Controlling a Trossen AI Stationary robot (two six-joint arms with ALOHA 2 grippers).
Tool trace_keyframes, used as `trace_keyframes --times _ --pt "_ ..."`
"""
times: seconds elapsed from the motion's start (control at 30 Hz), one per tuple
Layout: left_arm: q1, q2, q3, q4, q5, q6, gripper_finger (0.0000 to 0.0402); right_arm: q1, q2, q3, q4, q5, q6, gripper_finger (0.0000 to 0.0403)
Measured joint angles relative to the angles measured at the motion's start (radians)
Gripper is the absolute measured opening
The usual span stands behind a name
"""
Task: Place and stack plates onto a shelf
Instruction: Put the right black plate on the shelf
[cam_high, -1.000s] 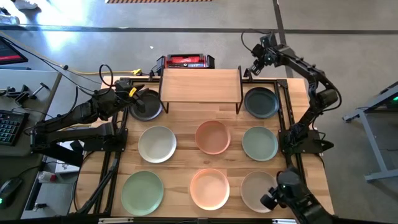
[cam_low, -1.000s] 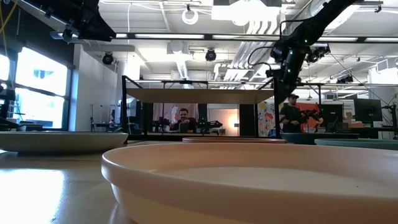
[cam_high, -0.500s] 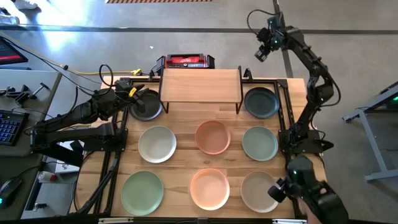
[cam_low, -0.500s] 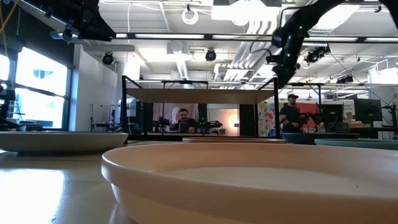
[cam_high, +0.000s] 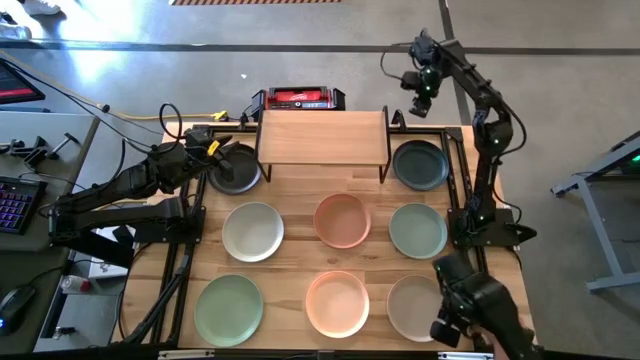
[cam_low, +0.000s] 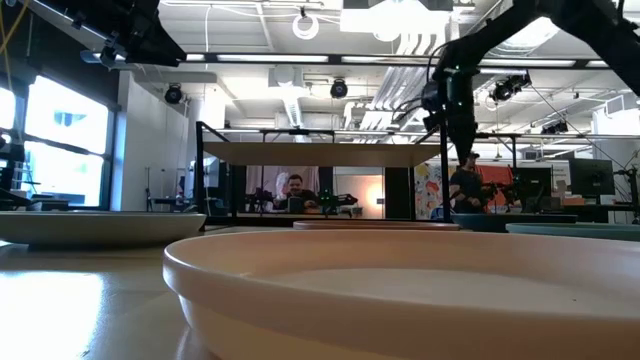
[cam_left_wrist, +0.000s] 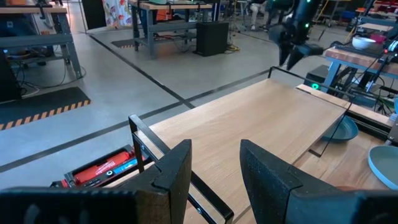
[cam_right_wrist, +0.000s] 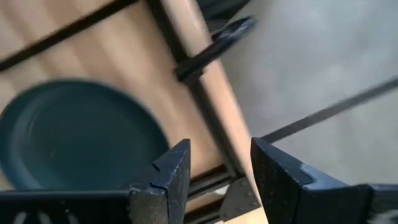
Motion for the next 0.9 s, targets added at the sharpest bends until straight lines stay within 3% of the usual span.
trace_keyframes --times 0.2,0.53,0.73,0.9 --pt "0.000 0.000 0.000 0.000 0.000 0.000 0.0126 0.010 0.027 -0.040 -0.019 -0.074 -0.121 0.0146" --pt "0.000 0.000 0.000 -0.001 0.000 0.000 0.0126 0.010 0.027 -0.186 -0.006 -0.078 -0.227 0.0146" --pt "0.000 0.000 0.000 -0.001 0.000 0.000 0.0126 0.021 0.026 -0.288 0.062 0.081 -0.268 0.0146" --pt "0.000 0.000 0.000 -0.001 0.000 0.001 0.0126 0.023 0.026 -0.305 0.093 0.127 -0.275 0.0146"
